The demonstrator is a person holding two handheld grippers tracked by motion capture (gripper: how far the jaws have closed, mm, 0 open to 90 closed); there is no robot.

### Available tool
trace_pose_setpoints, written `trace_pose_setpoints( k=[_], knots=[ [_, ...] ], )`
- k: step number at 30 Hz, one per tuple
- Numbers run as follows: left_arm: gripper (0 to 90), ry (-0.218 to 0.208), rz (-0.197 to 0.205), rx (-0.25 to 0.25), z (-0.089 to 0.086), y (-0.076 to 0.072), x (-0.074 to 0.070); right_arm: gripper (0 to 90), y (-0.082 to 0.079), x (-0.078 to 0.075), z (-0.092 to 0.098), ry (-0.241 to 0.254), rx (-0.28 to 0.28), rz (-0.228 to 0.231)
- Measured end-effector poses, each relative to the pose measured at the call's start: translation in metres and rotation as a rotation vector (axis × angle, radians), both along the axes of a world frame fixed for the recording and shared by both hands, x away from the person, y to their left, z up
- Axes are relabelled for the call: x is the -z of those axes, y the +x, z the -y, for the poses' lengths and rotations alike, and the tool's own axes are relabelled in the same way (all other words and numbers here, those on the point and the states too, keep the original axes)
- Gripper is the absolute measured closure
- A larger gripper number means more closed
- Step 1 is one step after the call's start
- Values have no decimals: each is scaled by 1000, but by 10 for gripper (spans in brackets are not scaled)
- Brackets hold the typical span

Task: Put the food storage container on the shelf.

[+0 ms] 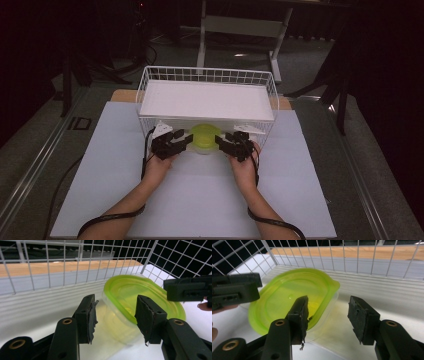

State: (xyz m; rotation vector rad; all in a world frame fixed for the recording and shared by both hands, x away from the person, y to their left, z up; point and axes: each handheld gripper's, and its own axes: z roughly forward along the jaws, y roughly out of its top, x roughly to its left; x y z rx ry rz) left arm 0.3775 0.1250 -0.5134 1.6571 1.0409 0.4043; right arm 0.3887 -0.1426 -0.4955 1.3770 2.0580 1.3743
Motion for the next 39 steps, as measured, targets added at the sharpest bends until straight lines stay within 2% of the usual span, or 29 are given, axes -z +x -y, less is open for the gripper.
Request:
trace_pose_setpoints(
  k=[6, 7, 9, 11, 12, 15, 16, 19, 21, 22, 24, 26, 27, 28, 30, 32, 37, 39],
  knots=[
    [500, -6, 10, 28, -9, -18, -2, 494, -12, -8, 2, -10, -18, 33],
    [500, -7, 13, 39, -12, -25, -5, 493, -19, -11, 3, -4, -29, 39],
    [491, -5, 14, 44, -13, -28, -6, 495, -26, -13, 2, -7, -38, 49],
    [489, -23, 15, 50, -16, -35, -8, 496, -30, -13, 1, -2, -43, 54],
    [456, -35, -1, 62, -18, -41, -10, 497, -39, -12, -2, -10, -70, 54],
    [409, -23, -6, 66, -19, -48, -12, 499, -48, -9, -8, -4, -131, 56],
    [359, -2, -17, 53, -19, -54, -13, 508, -50, -8, -9, -9, -136, 58],
    [267, -1, -30, 31, -22, -61, -14, 543, -55, -5, -13, -10, -141, 41],
    [227, -17, -44, 42, -24, -63, -14, 580, -56, -2, -16, -13, -144, 32],
    [172, -15, -53, 58, -27, -67, -12, 619, -57, -1, -17, -15, -145, 23],
    [159, -23, -46, 89, -30, -71, -10, 715, -57, 1, -20, -25, -154, 10],
    [110, -23, -48, 88, -31, -72, -9, 823, -58, 3, -23, -48, -159, 1],
    [110, -19, -46, 86, -31, -73, -9, 823, -58, 3, -23, -48, -159, 1],
    [11, -20, -42, 111, -31, -74, -7, 896, -58, 6, -27, -75, -170, -5],
    [11, -9, -34, 133, -30, -75, -5, 897, -58, 7, -29, -78, -172, -14],
    [11, 22, -20, 125, -28, -77, -3, 898, -56, 10, -35, -87, -173, -21],
    [11, 12, -8, 129, -29, -78, 2, 898, -50, 14, -41, -109, -162, -17],
    [11, 8, -13, 136, -29, -78, 4, 898, -43, 16, -42, -110, -141, -24]
  ],
)
